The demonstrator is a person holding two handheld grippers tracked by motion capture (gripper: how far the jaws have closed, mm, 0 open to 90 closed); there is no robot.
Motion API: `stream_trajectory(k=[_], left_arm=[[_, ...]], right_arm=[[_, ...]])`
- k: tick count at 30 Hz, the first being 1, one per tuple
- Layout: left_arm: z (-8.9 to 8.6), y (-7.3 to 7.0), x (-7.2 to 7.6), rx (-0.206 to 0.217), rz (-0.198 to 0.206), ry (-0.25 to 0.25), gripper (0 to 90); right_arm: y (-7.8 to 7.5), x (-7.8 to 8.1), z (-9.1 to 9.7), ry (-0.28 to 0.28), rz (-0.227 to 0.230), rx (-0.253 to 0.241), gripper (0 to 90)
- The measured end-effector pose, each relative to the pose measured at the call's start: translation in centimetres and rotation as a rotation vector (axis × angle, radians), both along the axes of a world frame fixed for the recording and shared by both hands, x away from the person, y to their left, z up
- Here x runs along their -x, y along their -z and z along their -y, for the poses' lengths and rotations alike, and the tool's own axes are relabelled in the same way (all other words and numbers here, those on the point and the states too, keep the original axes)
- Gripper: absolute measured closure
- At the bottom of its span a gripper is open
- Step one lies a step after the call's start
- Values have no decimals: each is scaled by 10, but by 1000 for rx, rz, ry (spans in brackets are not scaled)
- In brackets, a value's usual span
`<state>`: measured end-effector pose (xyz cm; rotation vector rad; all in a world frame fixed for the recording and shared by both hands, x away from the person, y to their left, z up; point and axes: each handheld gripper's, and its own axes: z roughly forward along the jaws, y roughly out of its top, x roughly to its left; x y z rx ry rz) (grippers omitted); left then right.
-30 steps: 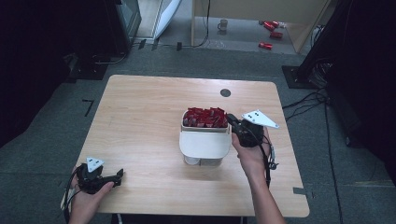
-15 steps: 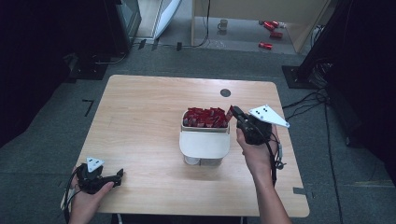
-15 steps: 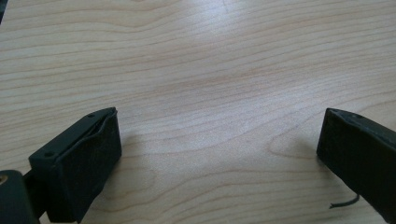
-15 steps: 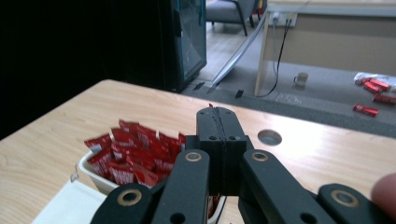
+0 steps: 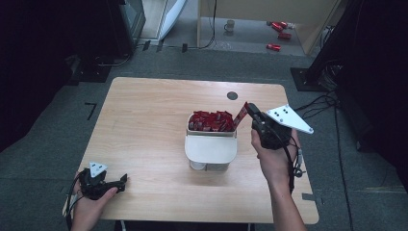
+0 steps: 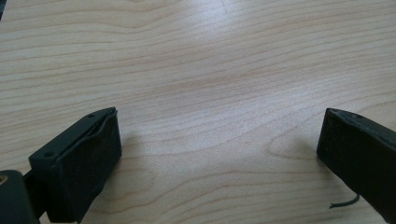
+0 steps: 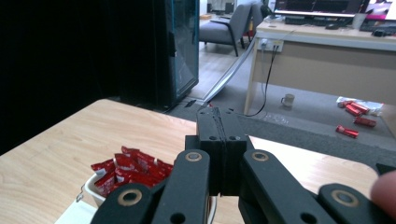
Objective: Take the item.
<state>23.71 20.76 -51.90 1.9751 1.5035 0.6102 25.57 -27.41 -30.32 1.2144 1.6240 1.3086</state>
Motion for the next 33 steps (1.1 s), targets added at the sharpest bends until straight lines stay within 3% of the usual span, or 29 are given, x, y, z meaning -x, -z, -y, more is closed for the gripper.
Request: stream_trajectory(k=[8, 15, 22, 23, 29, 30, 33], left_arm=[[0, 0, 0, 0, 0, 0, 1], [0, 0, 0, 0, 0, 0, 1], [0, 0, 0, 0, 0, 0, 1], [0, 0, 0, 0, 0, 0, 1], [0, 0, 0, 0, 0, 0, 1], [0, 0, 0, 1, 0, 0, 1], [0, 0, 0, 0, 0, 0, 1]], right_arm=[[-10, 9, 11, 33, 23, 17, 900], [-5, 16, 17, 51, 13, 47, 900], [26, 28, 28, 74, -36, 53, 900], [37, 31, 31, 75, -61, 50, 900], [62, 41, 37, 78, -110, 59, 900], [72, 45, 38, 78, -133, 66, 900], [80, 47, 40, 78, -152, 69, 900]])
